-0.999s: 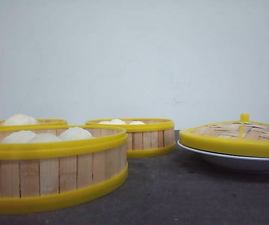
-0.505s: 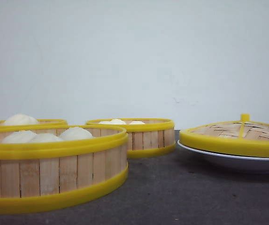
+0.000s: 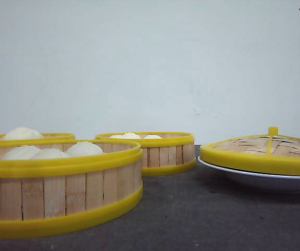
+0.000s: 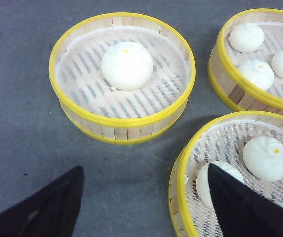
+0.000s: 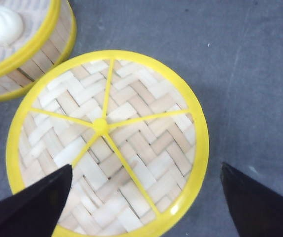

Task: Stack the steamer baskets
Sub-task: 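Lower the right gripper onto the farther bun basket and grasp its yellow rim, then lift the held basket with the right gripper and lower it onto the nearest basket, then open the right gripper and raise it away from the stack, then grasp the yellow rim of the remaining bun basket with the left gripper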

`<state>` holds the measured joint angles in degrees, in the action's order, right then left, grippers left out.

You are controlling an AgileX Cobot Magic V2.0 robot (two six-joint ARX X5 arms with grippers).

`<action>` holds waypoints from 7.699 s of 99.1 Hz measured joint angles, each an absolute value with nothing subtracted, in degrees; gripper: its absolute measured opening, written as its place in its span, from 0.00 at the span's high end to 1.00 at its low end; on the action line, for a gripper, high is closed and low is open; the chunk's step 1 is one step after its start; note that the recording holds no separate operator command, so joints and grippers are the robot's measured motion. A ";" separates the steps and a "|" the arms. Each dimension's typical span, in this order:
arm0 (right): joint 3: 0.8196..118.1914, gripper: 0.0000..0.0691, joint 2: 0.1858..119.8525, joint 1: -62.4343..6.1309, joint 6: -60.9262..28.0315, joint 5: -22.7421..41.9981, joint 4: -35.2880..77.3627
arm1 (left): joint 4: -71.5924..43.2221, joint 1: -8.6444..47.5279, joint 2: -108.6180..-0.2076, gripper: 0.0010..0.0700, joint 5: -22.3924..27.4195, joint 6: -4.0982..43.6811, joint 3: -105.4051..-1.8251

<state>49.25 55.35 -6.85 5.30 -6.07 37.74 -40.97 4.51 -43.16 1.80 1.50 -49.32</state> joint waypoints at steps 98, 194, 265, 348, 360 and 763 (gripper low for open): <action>81.10 0.13 103.35 -19.51 7.55 -11.33 27.49 | -40.97 4.51 -43.16 0.30 1.80 1.50 -49.32; 103.35 0.96 125.25 -20.97 10.46 -5.15 33.10 | -40.99 4.51 -43.16 0.30 1.80 1.50 -49.32; 117.27 0.96 114.37 -22.11 16.36 -6.44 56.90 | -40.97 4.51 -43.16 0.30 1.80 1.50 -49.32; 87.85 0.96 94.06 -37.63 11.66 -6.50 46.26 | -40.99 4.51 -43.16 0.30 1.80 1.06 -49.32; 84.93 0.96 94.08 -40.01 11.70 -6.46 39.92 | -40.97 4.51 -43.16 0.30 1.83 1.06 -49.32; 58.43 0.51 56.42 -6.44 5.32 -1.58 56.53 | -22.13 -11.25 -100.90 0.97 5.91 6.57 -73.25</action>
<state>58.43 56.42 -6.44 5.32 -1.58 56.53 -22.13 -11.25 -100.90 5.91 6.57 -73.25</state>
